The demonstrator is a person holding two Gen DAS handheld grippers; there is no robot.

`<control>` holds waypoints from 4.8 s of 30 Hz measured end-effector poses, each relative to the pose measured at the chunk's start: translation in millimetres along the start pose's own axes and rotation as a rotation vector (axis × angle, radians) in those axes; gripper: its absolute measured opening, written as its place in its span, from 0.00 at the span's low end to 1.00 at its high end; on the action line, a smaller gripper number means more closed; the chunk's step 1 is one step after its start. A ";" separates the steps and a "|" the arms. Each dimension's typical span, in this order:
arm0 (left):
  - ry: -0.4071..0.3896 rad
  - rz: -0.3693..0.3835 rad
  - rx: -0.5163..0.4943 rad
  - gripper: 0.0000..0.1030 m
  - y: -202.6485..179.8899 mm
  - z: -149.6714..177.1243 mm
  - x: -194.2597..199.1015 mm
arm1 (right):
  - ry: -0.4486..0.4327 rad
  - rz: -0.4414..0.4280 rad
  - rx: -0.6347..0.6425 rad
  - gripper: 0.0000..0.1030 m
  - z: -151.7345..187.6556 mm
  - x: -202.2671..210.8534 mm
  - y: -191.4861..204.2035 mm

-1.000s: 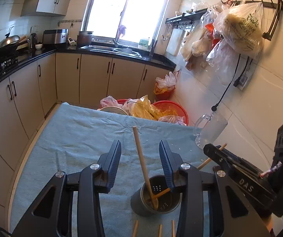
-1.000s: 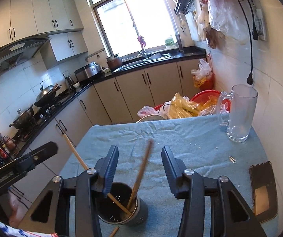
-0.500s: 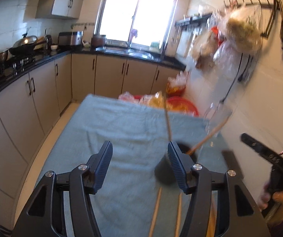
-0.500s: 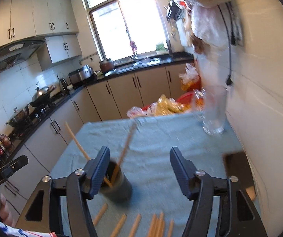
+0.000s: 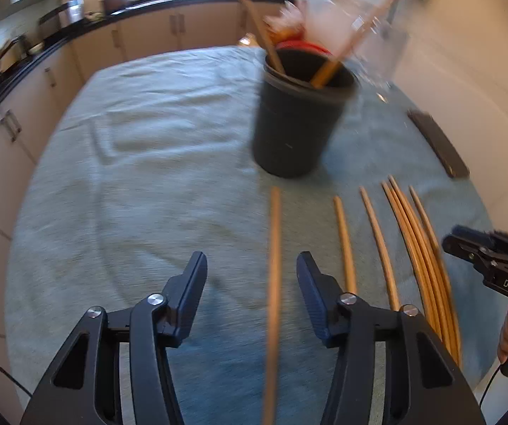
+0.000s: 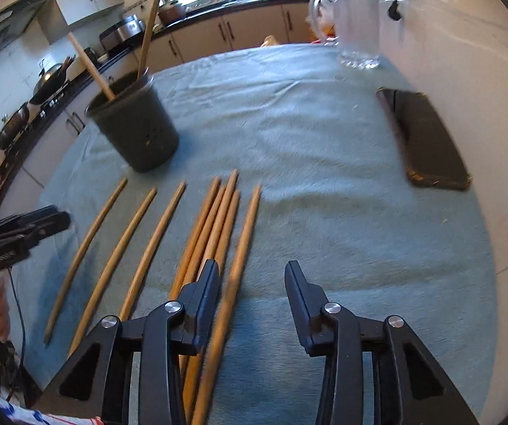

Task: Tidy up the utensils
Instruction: 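Close the left tool on a chopstick while the right tool grasps another, then lift both held chopsticks upright and carry them over the holder cup, then open the left tool over the cup while the right tool releases its chopstick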

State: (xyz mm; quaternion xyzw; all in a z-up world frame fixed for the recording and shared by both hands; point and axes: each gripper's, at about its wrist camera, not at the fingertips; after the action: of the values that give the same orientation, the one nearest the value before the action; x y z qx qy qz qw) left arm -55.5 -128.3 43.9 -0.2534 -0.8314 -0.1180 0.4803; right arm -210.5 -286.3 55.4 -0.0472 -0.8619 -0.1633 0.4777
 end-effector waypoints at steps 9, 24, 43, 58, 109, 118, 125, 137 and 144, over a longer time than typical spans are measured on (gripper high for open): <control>0.090 -0.028 -0.053 0.06 -15.6 -3.6 -32.4 | 0.019 0.063 0.009 0.12 -5.4 -22.0 7.7; 0.193 0.046 0.156 0.06 6.3 19.0 -14.0 | 0.171 0.080 0.065 0.09 5.8 -3.0 -19.0; 0.285 0.032 0.058 0.14 -5.6 -29.3 -48.8 | 0.312 0.152 0.204 0.16 -34.2 -33.4 3.5; -0.085 0.074 0.077 0.05 -7.9 -16.0 58.1 | -0.062 0.043 0.154 0.06 -14.2 50.5 21.5; -0.642 0.037 0.072 0.05 -6.8 -60.7 216.8 | -0.634 -0.103 0.169 0.06 -87.2 183.9 103.1; -0.650 0.039 0.124 0.05 -4.3 -130.2 187.2 | -0.694 -0.156 0.077 0.07 -144.3 149.9 116.8; -0.530 0.058 0.184 0.05 6.2 -150.8 126.6 | -0.621 -0.145 0.038 0.07 -158.1 102.4 109.1; -0.458 0.046 0.192 0.07 8.6 -136.9 100.6 | -0.523 -0.122 0.016 0.12 -154.8 61.0 93.5; -0.488 0.067 0.222 0.36 11.5 -123.9 120.0 | -0.530 -0.114 0.016 0.39 -153.4 66.7 94.1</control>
State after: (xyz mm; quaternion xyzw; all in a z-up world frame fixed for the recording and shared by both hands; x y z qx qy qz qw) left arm -7.0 -136.1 209.6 -0.2475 -0.9215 0.0543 0.2944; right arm -100.2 -252.7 208.9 -0.0359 -0.9595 -0.1650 0.2257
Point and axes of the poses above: each gripper's, at about its wrist camera, not at the fingertips, and x roughly against the way its jaws point, y to its left, z to its underside, and after that the axes turned 1 degree about -x, right-handed
